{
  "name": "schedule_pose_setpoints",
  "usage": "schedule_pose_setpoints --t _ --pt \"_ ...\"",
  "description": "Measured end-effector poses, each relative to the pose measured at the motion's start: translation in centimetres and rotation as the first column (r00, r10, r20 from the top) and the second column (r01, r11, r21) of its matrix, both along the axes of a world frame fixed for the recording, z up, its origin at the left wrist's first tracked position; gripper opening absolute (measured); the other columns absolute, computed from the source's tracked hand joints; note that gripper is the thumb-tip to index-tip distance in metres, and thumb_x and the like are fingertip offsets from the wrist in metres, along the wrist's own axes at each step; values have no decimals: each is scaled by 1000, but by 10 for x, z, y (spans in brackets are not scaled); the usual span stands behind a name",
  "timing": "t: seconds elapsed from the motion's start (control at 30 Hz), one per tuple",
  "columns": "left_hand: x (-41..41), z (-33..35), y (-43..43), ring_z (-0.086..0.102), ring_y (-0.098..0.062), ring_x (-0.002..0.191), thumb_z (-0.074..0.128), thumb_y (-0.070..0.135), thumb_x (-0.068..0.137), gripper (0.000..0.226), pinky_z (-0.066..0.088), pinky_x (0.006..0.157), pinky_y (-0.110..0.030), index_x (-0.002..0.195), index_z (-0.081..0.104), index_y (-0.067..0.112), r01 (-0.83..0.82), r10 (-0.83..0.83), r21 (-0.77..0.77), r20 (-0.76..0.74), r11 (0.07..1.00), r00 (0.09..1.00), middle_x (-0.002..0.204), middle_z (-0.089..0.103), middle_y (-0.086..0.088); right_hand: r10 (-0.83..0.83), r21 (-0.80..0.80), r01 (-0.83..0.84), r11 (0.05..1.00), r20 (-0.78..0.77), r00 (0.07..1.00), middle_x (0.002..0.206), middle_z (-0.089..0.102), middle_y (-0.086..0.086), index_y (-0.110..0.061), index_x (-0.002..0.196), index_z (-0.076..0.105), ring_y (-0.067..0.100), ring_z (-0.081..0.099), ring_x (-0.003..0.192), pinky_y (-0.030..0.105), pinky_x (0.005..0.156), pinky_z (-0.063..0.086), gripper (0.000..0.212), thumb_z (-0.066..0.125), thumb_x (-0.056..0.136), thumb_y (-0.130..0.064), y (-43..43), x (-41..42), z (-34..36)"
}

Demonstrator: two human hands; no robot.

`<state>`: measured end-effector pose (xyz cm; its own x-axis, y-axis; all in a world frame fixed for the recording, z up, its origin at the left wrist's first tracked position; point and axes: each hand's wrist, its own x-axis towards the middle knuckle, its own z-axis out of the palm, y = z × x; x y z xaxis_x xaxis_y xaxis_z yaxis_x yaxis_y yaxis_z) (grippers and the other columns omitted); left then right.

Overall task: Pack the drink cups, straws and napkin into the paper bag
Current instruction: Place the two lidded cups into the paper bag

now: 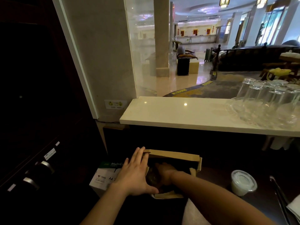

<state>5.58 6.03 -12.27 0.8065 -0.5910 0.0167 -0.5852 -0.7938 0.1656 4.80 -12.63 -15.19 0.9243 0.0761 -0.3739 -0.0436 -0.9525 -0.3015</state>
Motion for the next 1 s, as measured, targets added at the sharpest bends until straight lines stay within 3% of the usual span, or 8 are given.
schedule_pose_setpoints --t 0.17,0.27,0.33,0.43,0.57,0.7,0.87,1.0 --pt "-3 5 1 -45 3 128 47 103 41 144 -5 110 -46 145 -29 38 8 -8 9 -29 1000 1000 142 -50 25 49 -35 -46 998 92 995 128 56 10 -18 131 49 29 53 120 37 98 46 48 65 87 -12 -9 -23 34" --pt "-5 8 -2 -48 4 126 48 101 42 143 -4 110 -44 148 -22 35 18 -17 12 -46 1000 999 137 -54 27 113 -26 -110 994 157 981 113 65 5 -18 117 61 23 62 107 30 86 50 30 62 88 -11 -13 -46 64" --pt "-7 8 -3 -48 4 125 48 101 42 144 -3 110 -45 148 -20 33 12 -12 12 -50 1000 999 136 -53 28 124 75 -146 986 244 962 106 67 -2 -23 115 64 15 63 98 27 80 51 28 64 88 -18 -22 -67 84" --pt "-7 7 -2 -47 1 128 47 103 38 147 -3 111 -45 149 -19 32 -24 25 7 -63 1000 998 137 -50 28 -69 345 -58 937 345 936 94 69 -9 -31 110 67 3 64 86 23 77 54 24 69 86 -29 -48 -102 111" --pt "-6 5 -1 -37 -3 134 43 105 37 148 4 114 -47 151 -15 31 -50 51 15 -64 999 997 146 -44 25 -428 519 157 840 455 781 80 72 -5 -26 95 74 5 67 78 27 74 55 14 76 81 -24 -107 -130 109" --pt "-8 6 -2 -29 -4 136 46 104 36 149 8 116 -47 153 -11 29 -70 70 -2 -67 998 995 154 -33 19 -553 341 437 832 453 699 93 72 -5 -23 107 70 11 67 86 31 77 55 29 77 79 -26 -173 -136 65" --pt "-13 9 -8 -20 -8 141 44 105 35 150 15 117 -47 154 -7 28 -77 76 -18 -50 997 996 154 -32 19 -550 -74 598 798 316 773 135 49 8 -27 139 44 33 46 122 42 95 47 81 76 69 -52 -228 -138 14" --pt "-17 7 -13 -21 -6 140 43 105 36 150 16 117 -46 154 -8 27 -100 99 -17 -37 995 994 154 -32 17 -626 -119 638 760 129 769 149 30 11 -37 149 21 41 32 131 50 103 41 110 78 59 -62 -250 -137 -11"
